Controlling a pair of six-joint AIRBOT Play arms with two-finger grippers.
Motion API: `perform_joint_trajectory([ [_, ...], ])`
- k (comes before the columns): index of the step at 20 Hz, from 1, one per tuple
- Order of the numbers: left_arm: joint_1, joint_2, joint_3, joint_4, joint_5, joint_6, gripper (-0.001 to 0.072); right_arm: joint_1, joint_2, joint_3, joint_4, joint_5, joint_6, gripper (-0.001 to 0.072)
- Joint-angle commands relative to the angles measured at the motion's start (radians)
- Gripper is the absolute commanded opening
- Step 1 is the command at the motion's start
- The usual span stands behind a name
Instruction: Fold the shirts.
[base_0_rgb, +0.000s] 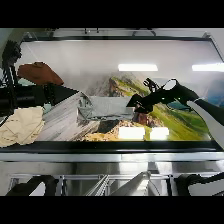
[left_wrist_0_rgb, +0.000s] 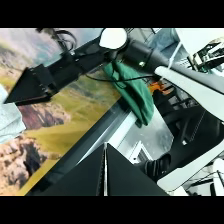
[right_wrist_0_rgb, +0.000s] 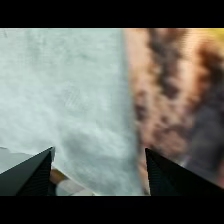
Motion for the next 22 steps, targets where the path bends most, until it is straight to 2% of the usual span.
perform_joint_trajectory([
  [1, 0.001, 0.001, -0.001, -0.009, 0.002, 0.002, 0.0013, 0.037, -0.062, -0.011, 0.172, -0.058, -0.113, 0.0648],
  [2, 0.001, 0.001, -0.001, -0.009, 0.002, 0.002, 0.0013, 0.045, -0.069, -0.011, 0.198, -0.063, -0.116, 0.0645],
  [3, 0.001, 0.001, -0.001, -0.008, 0.003, 0.002, 0.0013, 0.051, -0.072, -0.010, 0.220, -0.066, -0.134, 0.0522],
  [4, 0.001, 0.001, -0.001, -0.009, 0.003, 0.002, 0.0013, 0.057, -0.072, -0.010, 0.253, -0.065, -0.179, 0.0289],
  [6, 0.001, 0.001, -0.001, -0.009, 0.003, 0.002, 0.0013, 0.063, -0.069, -0.010, 0.345, -0.054, -0.248, 0.0018],
  [10, 0.001, 0.001, -0.001, -0.009, 0.002, 0.001, 0.0013, 0.035, 0.058, -0.003, 0.382, 0.020, -0.267, 0.0017],
  [12, 0.001, 0.001, -0.001, -0.009, 0.003, 0.002, 0.0013, -0.041, 0.192, 0.031, 0.315, 0.051, -0.208, 0.0017],
  [14, 0.001, 0.001, -0.001, -0.009, 0.005, 0.006, 0.0013, -0.163, 0.316, 0.102, 0.225, 0.051, -0.119, 0.0017],
  [16, 0.001, 0.001, -0.001, -0.009, 0.011, 0.019, 0.0014, -0.304, 0.381, 0.182, 0.217, 0.085, -0.071, 0.0017],
  [19, 0.001, 0.001, -0.001, -0.011, 0.011, 0.019, 0.0013, -0.496, 0.417, 0.271, 0.217, 0.164, -0.032, 0.0017],
  [22, 0.001, 0.001, -0.001, -0.011, 0.011, 0.018, 0.0013, -0.686, 0.422, 0.315, 0.217, 0.113, 0.005, 0.0017],
])
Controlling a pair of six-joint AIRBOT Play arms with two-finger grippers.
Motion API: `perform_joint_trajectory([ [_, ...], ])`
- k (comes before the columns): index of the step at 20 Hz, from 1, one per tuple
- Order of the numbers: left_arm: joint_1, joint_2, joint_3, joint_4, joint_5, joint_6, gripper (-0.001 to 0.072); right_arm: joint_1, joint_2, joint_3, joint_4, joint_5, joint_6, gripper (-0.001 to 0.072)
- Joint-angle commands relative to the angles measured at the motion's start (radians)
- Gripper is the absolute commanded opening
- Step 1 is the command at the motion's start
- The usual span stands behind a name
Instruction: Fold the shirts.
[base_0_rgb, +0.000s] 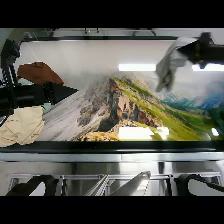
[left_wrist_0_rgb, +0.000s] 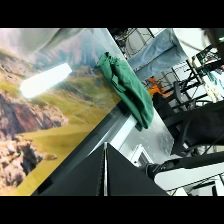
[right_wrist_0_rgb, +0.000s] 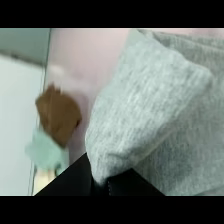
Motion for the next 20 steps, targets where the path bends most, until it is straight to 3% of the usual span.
perform_joint_trajectory([
  [1, 0.001, 0.001, 0.000, -0.002, 0.002, 0.000, 0.0013, -0.233, 0.023, 0.053, -0.011, -0.051, 0.066, 0.0017],
  [6, 0.001, 0.001, 0.000, -0.002, 0.035, 0.000, 0.0013, -0.500, 0.013, 0.054, -0.182, -0.088, 0.141, 0.0017],
  [10, 0.001, 0.001, 0.000, -0.001, 0.079, 0.000, 0.0013, -0.655, 0.022, 0.054, -0.196, -0.071, 0.140, 0.0017],
  [20, 0.001, 0.001, 0.000, -0.001, 0.045, 0.000, 0.0013, -0.797, 0.017, 0.054, -0.568, 0.175, 0.153, 0.0016],
])
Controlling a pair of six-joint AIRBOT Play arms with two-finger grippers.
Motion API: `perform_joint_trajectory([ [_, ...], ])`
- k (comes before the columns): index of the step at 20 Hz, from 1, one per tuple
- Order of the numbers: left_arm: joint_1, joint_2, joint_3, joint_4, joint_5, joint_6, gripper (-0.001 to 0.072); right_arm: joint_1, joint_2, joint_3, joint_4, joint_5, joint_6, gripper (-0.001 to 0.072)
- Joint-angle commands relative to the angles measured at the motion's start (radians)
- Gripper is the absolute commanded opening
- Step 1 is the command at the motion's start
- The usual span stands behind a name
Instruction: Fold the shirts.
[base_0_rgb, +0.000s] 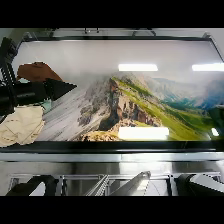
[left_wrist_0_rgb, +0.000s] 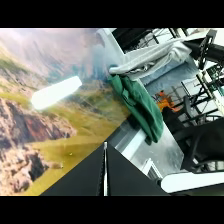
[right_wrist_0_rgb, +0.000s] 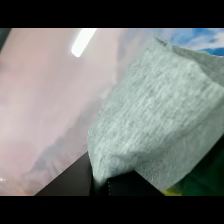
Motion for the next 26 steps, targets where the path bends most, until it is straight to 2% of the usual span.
perform_joint_trajectory([
  [1, 0.001, 0.001, -0.001, -0.001, -0.016, 0.000, 0.0013, -0.055, -0.001, 0.001, -0.152, 0.143, 0.017, 0.0016],
  [3, 0.001, 0.001, -0.001, 0.000, -0.017, 0.000, 0.0013, -0.082, 0.001, 0.001, -0.267, 0.222, 0.063, 0.0016],
  [7, 0.001, 0.001, -0.001, 0.000, -0.024, 0.002, 0.0014, -0.090, 0.006, 0.001, -0.571, 0.378, 0.084, 0.0016],
  [9, 0.001, 0.000, -0.001, 0.001, -0.024, 0.002, 0.0013, -0.090, 0.006, 0.001, -0.678, 0.409, 0.108, 0.0016],
  [14, 0.001, 0.000, -0.001, 0.002, -0.034, 0.002, 0.0013, -0.090, -0.002, -0.024, -0.735, 0.369, 0.105, 0.0016],
  [19, 0.001, 0.000, -0.001, 0.002, -0.032, 0.002, 0.0013, -0.090, -0.002, -0.154, -0.875, 0.324, 0.105, 0.0018],
  [20, 0.001, 0.000, -0.001, 0.002, -0.032, 0.002, 0.0013, -0.090, -0.004, -0.167, -0.904, 0.322, 0.105, 0.0077],
  [21, 0.001, 0.000, -0.001, 0.002, -0.033, 0.002, 0.0013, -0.090, -0.009, -0.168, -0.932, 0.326, 0.106, 0.0330],
  [22, 0.001, 0.000, -0.001, 0.002, -0.032, 0.002, 0.0013, -0.090, -0.010, -0.168, -0.950, 0.330, 0.119, 0.0543],
  [23, 0.001, 0.001, -0.001, 0.002, -0.032, 0.002, 0.0013, -0.090, -0.009, -0.166, -0.961, 0.330, 0.137, 0.0593],
  [26, 0.001, 0.001, -0.001, 0.001, -0.033, 0.002, 0.0013, -0.079, -0.007, -0.165, -0.952, 0.353, 0.159, 0.0592],
])
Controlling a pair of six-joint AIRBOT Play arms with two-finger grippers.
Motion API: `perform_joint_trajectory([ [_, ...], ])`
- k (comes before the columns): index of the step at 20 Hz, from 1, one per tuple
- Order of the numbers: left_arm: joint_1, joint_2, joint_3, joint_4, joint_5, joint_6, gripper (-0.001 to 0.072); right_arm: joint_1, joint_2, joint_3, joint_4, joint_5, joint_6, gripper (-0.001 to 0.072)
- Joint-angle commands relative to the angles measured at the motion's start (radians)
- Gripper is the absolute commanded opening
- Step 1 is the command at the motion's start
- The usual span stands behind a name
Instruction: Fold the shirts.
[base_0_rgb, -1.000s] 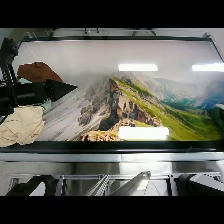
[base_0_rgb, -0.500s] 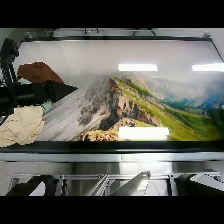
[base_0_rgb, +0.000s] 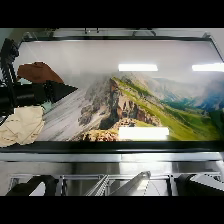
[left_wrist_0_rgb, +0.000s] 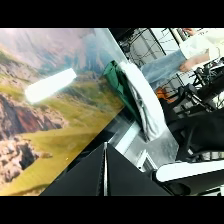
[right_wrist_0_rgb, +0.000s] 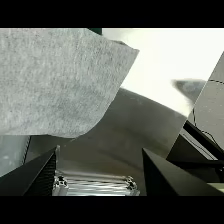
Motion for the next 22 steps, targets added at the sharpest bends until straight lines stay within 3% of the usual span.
perform_joint_trajectory([
  [1, 0.001, 0.001, 0.000, -0.001, 0.001, 0.000, 0.0013, 0.021, 0.000, -0.006, -0.018, 0.031, 0.055, 0.0592],
  [3, 0.001, 0.001, 0.000, -0.003, 0.005, 0.000, 0.0013, 0.071, 0.000, -0.006, 0.036, 0.031, 0.092, 0.0576],
  [4, 0.001, 0.001, 0.000, -0.003, 0.014, 0.000, 0.0013, 0.105, 0.000, -0.006, 0.095, 0.029, 0.094, 0.0516],
  [5, 0.001, 0.001, 0.000, -0.005, 0.028, 0.000, 0.0013, 0.148, 0.000, -0.006, 0.182, 0.022, 0.092, 0.0218],
  [6, 0.001, 0.001, 0.000, -0.010, 0.037, 0.000, 0.0012, 0.192, 0.001, -0.006, 0.274, 0.008, 0.074, 0.0028],
  [11, 0.002, 0.021, 0.024, 0.030, 0.010, -0.038, 0.0003, 0.461, 0.085, -0.008, 0.663, -0.068, -0.079, 0.0016],
  [15, 0.001, 0.130, -0.013, 0.324, 0.003, -0.189, 0.0014, 0.749, 0.294, -0.145, 0.694, -0.134, -0.132, 0.0016],
  [19, 0.001, 0.268, -0.202, 0.339, -0.016, -0.207, 0.0015, 1.129, 0.571, -0.470, 0.709, -0.285, -0.070, 0.0017],
  [22, 0.001, 0.332, -0.334, 0.337, -0.016, -0.214, 0.0015, 1.336, 0.660, -0.640, 0.708, -0.435, -0.008, 0.0016],
])
